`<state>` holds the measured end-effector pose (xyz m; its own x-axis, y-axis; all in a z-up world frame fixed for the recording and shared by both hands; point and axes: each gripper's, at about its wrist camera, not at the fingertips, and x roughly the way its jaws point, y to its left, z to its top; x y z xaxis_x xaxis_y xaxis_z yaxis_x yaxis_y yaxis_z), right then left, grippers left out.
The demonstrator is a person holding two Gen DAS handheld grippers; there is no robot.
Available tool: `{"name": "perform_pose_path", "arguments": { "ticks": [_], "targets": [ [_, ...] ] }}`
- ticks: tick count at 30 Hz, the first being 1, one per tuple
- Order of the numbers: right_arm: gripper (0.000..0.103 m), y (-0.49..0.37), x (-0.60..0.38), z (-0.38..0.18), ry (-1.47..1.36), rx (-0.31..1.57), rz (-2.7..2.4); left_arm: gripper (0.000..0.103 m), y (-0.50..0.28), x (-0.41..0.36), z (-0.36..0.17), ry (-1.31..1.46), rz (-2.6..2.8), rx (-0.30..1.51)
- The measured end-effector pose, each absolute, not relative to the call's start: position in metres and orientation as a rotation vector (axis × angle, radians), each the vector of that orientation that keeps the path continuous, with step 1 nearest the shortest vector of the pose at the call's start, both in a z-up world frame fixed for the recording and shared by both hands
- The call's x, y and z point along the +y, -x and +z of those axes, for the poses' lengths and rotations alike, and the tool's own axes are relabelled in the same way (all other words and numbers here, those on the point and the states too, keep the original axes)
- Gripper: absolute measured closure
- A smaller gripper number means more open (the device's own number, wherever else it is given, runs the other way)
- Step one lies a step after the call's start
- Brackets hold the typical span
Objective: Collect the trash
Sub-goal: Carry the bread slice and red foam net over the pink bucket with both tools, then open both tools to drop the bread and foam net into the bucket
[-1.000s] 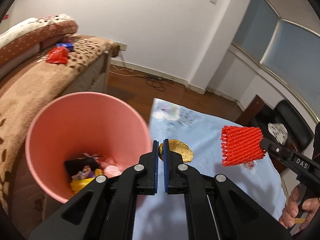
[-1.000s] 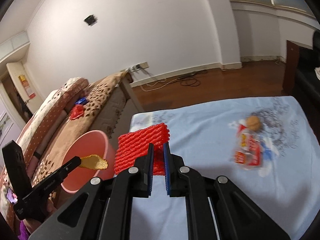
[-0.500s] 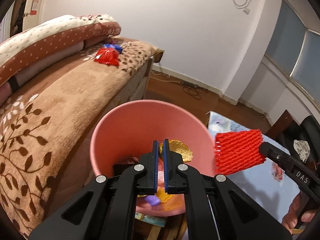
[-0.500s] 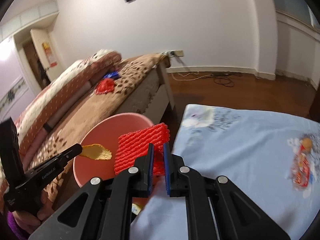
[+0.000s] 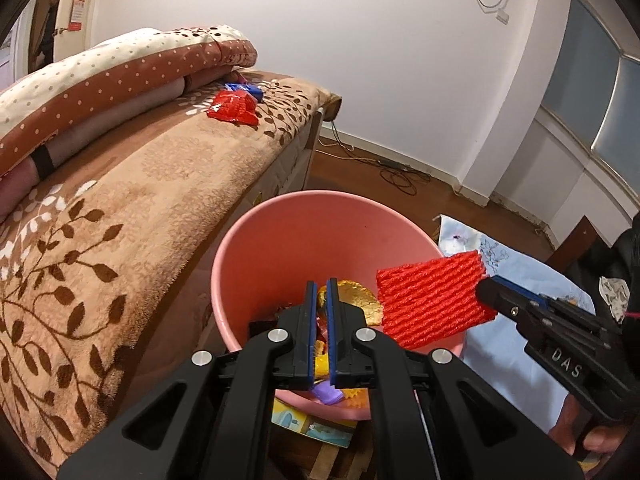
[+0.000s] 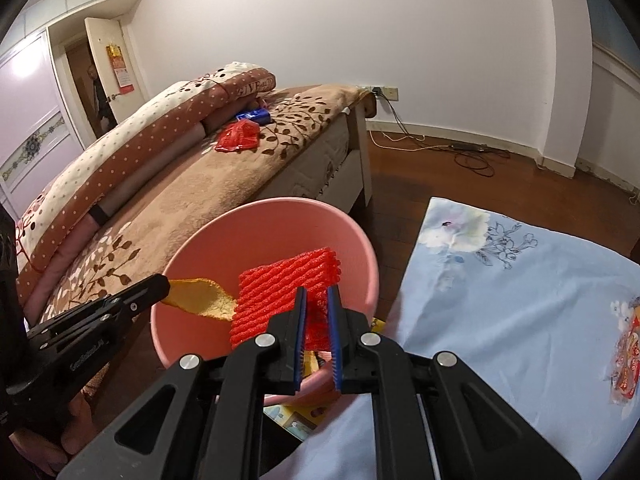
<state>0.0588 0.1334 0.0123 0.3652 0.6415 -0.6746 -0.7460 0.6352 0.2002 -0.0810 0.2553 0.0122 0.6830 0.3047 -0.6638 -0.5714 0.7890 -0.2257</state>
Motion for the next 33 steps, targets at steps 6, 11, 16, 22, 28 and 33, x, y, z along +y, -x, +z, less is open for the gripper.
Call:
{"name": "perform_pose_path", "arguments": {
  "ticks": [6, 11, 16, 22, 28, 33],
  "targets": [
    [0.067, -0.054, 0.129, 0.011, 0.144, 0.802, 0.919, 0.087, 0.081, 0.253, 0.012, 0.430, 0.520, 0.660],
    [0.065, -0.054, 0.119, 0.012, 0.123, 0.804, 0.915, 0.065, 0.081, 0.251, 0.016, 0.442, 0.515, 0.646],
    [0.064, -0.058, 0.099, 0.013, 0.090, 0.811, 0.895, 0.065, 0.079, 0.243, 0.021, 0.430, 0.498, 0.638],
    [0.064, -0.066, 0.064, 0.010, 0.042, 0.825, 0.854, 0.065, 0.071, 0.234, 0.022, 0.420, 0.473, 0.643],
    [0.064, -0.071, 0.023, -0.003, 0.031, 0.849, 0.784, 0.065, 0.055, 0.214, 0.021, 0.441, 0.383, 0.646],
    [0.064, -0.078, -0.018, -0.018, 0.009, 0.873, 0.699, 0.065, 0.030, 0.181, 0.020, 0.393, 0.293, 0.659]
  ]
}}
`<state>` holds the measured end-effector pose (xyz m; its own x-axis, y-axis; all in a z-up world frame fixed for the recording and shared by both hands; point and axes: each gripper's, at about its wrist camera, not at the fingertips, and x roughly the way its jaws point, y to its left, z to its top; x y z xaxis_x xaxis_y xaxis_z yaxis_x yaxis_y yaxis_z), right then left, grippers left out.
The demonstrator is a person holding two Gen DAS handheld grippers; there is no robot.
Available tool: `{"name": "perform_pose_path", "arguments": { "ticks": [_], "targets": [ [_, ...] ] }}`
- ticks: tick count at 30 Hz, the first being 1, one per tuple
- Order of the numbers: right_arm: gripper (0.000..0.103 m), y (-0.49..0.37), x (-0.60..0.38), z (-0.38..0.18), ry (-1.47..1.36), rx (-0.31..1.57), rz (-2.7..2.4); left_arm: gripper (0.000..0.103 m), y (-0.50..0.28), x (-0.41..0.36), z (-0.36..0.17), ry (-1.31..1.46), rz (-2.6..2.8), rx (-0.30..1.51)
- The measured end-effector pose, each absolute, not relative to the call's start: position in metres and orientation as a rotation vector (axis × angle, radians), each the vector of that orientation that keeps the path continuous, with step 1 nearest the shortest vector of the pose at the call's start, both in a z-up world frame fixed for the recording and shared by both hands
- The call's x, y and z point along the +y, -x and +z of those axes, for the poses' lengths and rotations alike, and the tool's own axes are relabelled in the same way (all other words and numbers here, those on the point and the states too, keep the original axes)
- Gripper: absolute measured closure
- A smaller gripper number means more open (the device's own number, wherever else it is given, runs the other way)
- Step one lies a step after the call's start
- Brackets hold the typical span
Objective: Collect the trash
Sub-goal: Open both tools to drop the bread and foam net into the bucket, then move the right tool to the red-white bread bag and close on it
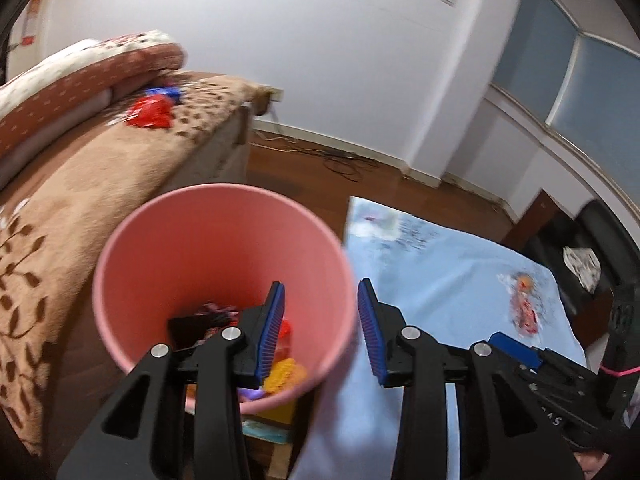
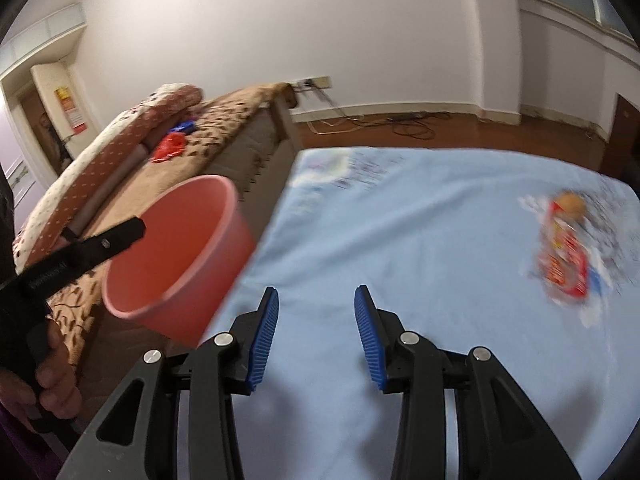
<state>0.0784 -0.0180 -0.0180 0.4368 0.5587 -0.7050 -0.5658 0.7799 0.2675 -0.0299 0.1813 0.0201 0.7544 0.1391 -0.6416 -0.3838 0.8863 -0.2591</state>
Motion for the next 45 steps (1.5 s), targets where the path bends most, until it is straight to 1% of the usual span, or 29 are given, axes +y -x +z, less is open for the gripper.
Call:
{"name": "perform_pose_path", "arguments": {
  "ticks": [9, 13, 15, 17, 20, 28, 30, 32, 35, 38, 45],
  "targets": [
    [0.064, -0.114, -0.118, -0.032, -0.136, 0.886, 0.475, 0.065, -0.008, 0.121, 0.016, 0.292, 0.167, 0.698],
    [0.054, -0.129, -0.151, -0.034, -0.166, 0.862, 0.366, 0.065, -0.023, 0.101, 0.012, 0.263, 0.130, 0.722],
    [0.051, -0.138, -0.164, -0.036, -0.181, 0.854, 0.323, 0.065, -0.028, 0.094, 0.011, 0.254, 0.115, 0.732],
    [0.047, -0.147, -0.170, -0.037, -0.192, 0.854, 0.308, 0.065, -0.034, 0.087, 0.009, 0.243, 0.099, 0.745],
    [0.043, -0.158, -0.166, -0.040, -0.183, 0.866, 0.314, 0.065, -0.042, 0.076, 0.008, 0.228, 0.077, 0.762],
    [0.044, -0.188, -0.158, -0.060, -0.168, 0.924, 0.291, 0.065, -0.063, 0.057, 0.004, 0.184, 0.038, 0.783],
    [0.051, -0.190, -0.158, -0.065, -0.174, 0.938, 0.295, 0.065, -0.069, 0.052, 0.001, 0.175, 0.025, 0.792],
    [0.070, -0.188, -0.156, -0.068, -0.168, 0.936, 0.297, 0.065, -0.075, 0.048, -0.002, 0.170, 0.014, 0.800],
    [0.083, -0.186, -0.157, -0.068, -0.174, 0.924, 0.299, 0.065, -0.084, 0.040, -0.005, 0.157, -0.009, 0.807],
    [0.086, -0.182, -0.167, -0.064, -0.220, 0.915, 0.295, 0.065, -0.093, 0.031, -0.008, 0.153, -0.041, 0.811],
    [0.088, -0.166, -0.210, -0.058, -0.356, 0.875, 0.249, 0.065, -0.114, 0.005, -0.020, 0.173, -0.154, 0.844]
  ]
}}
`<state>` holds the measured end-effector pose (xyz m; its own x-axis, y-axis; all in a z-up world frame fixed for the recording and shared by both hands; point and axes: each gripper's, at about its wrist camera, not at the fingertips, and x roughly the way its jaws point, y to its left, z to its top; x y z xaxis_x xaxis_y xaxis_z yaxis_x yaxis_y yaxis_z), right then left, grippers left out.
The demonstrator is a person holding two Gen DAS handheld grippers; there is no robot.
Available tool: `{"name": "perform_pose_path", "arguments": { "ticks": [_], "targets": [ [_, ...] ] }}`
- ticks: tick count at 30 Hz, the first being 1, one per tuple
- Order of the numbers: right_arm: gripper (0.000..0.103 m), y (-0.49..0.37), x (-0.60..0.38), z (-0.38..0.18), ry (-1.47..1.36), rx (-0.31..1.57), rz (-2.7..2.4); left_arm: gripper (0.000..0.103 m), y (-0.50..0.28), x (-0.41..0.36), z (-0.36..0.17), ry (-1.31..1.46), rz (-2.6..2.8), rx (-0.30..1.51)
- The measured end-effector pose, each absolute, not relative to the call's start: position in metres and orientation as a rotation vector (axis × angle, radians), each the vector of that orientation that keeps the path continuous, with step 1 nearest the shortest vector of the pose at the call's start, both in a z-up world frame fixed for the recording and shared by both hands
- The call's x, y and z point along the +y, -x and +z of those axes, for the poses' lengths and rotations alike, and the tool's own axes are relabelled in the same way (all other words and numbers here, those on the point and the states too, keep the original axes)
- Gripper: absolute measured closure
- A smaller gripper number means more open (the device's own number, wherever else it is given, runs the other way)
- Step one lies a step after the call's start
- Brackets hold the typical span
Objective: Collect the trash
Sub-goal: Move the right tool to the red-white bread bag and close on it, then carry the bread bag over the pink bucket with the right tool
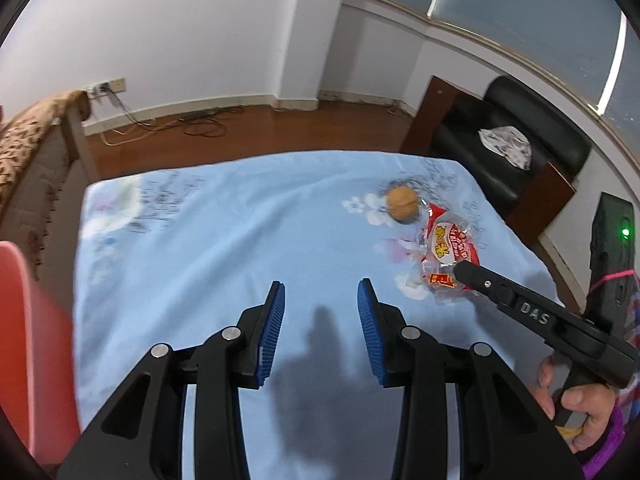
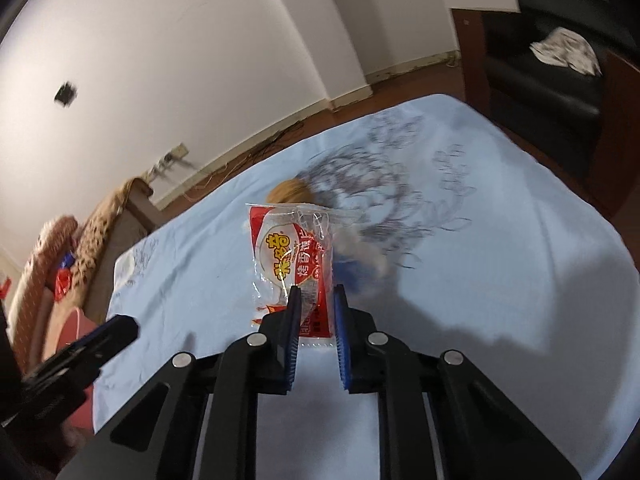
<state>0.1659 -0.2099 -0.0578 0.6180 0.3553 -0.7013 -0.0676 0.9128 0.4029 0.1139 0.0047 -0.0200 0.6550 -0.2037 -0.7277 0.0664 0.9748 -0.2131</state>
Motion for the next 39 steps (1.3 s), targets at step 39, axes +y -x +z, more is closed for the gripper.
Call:
{"name": "perform_pose_path", "arguments": {
  "ticks": [39],
  "targets": [
    [0.089, -0.119, -0.221, -0.046, -0.423, 0.855, 0.371, 0.065, -0.123, -0.022, -0.024, 0.158, -0.167, 0.863]
  ]
}}
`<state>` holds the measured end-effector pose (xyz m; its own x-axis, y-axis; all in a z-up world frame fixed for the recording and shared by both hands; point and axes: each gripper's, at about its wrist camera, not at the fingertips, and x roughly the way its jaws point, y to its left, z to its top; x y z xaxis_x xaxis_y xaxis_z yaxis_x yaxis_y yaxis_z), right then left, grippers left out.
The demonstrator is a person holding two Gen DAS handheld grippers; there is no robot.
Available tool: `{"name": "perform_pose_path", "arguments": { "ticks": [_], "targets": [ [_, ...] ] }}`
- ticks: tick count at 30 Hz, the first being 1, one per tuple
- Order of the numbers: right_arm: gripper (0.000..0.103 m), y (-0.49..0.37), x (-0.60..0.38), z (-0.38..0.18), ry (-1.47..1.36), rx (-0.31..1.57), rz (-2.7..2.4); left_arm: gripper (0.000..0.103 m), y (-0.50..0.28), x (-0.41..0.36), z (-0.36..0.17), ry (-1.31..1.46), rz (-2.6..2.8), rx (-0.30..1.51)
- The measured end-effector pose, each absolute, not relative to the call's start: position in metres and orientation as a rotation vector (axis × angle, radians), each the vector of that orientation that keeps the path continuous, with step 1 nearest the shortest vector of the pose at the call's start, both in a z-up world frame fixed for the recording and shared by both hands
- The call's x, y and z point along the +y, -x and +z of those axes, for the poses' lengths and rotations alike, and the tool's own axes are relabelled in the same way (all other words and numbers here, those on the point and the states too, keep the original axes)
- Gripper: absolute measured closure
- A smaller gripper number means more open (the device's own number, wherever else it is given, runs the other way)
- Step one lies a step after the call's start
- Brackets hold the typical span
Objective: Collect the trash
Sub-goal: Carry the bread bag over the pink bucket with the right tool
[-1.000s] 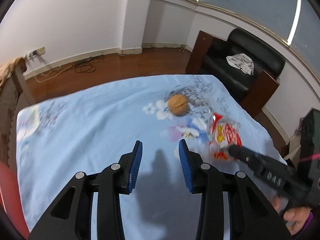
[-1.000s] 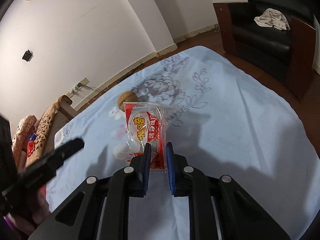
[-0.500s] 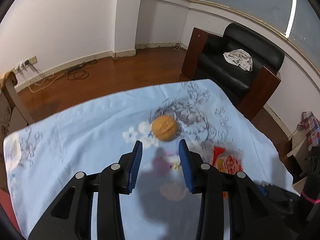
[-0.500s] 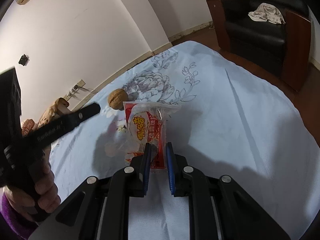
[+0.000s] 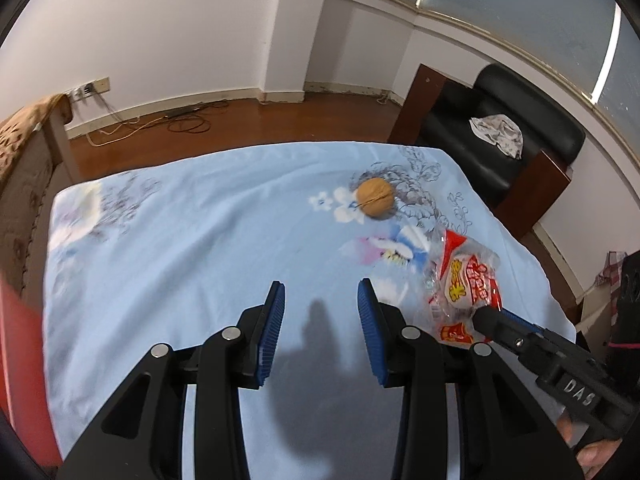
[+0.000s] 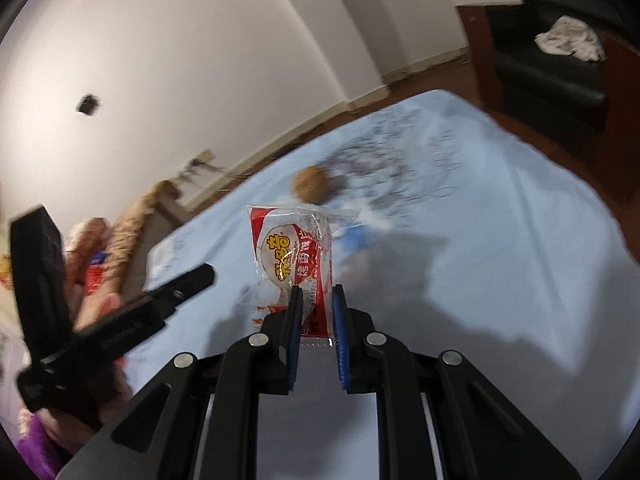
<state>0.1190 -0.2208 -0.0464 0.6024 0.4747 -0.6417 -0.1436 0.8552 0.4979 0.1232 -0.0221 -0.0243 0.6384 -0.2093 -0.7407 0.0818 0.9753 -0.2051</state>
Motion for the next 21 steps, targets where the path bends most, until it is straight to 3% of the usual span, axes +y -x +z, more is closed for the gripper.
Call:
{"name": "perform_pose_path", "arguments": {
  "ticks": [21],
  "targets": [
    [0.089, -0.096, -0.043, 0.020, -0.146, 0.826, 0.735, 0.065, 0.001, 0.114, 0.021, 0.247, 0.206, 0.730]
  ]
}}
